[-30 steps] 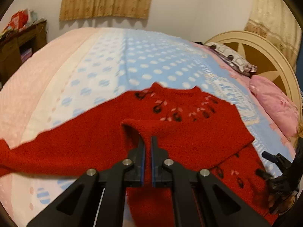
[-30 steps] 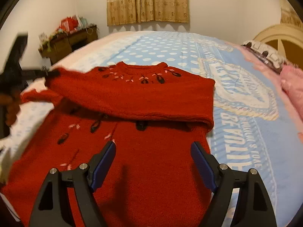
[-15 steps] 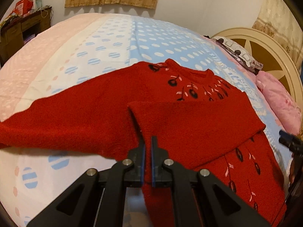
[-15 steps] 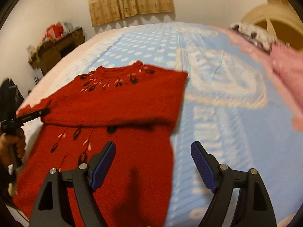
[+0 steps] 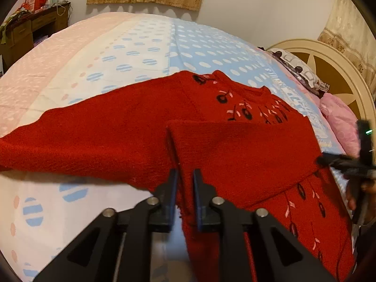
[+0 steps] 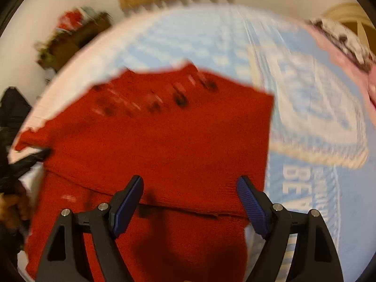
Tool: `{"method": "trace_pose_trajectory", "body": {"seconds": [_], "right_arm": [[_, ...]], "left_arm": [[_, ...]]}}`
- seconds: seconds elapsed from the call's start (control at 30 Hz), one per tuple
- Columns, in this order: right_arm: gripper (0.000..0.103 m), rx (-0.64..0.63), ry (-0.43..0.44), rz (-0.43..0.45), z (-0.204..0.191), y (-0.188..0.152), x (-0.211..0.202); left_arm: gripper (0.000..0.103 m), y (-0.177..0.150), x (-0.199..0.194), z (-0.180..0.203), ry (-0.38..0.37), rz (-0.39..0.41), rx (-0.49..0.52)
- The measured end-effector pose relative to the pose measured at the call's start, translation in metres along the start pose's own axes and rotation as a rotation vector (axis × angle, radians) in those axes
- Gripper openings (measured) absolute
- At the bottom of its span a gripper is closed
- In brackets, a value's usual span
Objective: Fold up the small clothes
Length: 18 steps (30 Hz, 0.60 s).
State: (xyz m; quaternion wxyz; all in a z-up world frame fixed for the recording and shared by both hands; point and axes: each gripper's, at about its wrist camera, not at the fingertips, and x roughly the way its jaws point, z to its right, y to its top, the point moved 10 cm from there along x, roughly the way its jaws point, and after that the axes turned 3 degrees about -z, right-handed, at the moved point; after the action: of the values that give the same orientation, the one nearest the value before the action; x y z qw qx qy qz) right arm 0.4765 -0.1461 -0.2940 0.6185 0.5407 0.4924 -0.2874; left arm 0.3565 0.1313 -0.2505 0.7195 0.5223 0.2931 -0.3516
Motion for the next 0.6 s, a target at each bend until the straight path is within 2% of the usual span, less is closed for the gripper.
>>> {"method": "trace_pose_trajectory", "body": {"seconds": [0.03,0.1,0.13,0.2,0.3,0.37,0.43,0.53,0.6], "right_arm": [[0.082,-0.005,-0.025,0.017,0.006,-0.002,0.000],[0.082,0.010,-0.014,0.019,0.008,-0.005,-0.009],[0.082,0.015,-0.009,0.022,0.008,-0.004,-0.014],[0.082,0.002,-0.002,0.049,0.006,-0.001,-0.026],[0.082,-0.041,-0.041,0.085,-0.006,0.009,-0.035],[0.082,-0.054,-0.034,0.073,-0.014,0.009,-0.027],[0.083,-0.076,-0.035,-0.007,-0.023,-0.002,-0.002],[0.086,-0.094,-0.112,0.039,-0.027,-0.001,-0.002],[0.086,-0.095,-0.098,0.014,-0.035,0.001,-0.008]], "left_arm": [[0.034,-0.001,-0.002,0.001,0.000,0.000,0.001],[0.047,-0.002,-0.011,0.006,0.010,0.026,0.037],[0.051,-0.002,-0.015,0.007,0.029,0.041,0.058],[0.066,-0.001,-0.020,0.011,0.074,0.078,0.114],[0.066,0.000,-0.012,0.008,0.139,0.056,0.136],[0.066,-0.002,-0.003,0.002,0.176,0.018,0.124],[0.066,-0.005,0.001,-0.001,0.174,-0.004,0.117],[0.066,-0.007,-0.005,-0.001,0.160,0.006,0.106],[0.076,-0.009,-0.009,-0.003,0.169,0.013,0.106]]}}
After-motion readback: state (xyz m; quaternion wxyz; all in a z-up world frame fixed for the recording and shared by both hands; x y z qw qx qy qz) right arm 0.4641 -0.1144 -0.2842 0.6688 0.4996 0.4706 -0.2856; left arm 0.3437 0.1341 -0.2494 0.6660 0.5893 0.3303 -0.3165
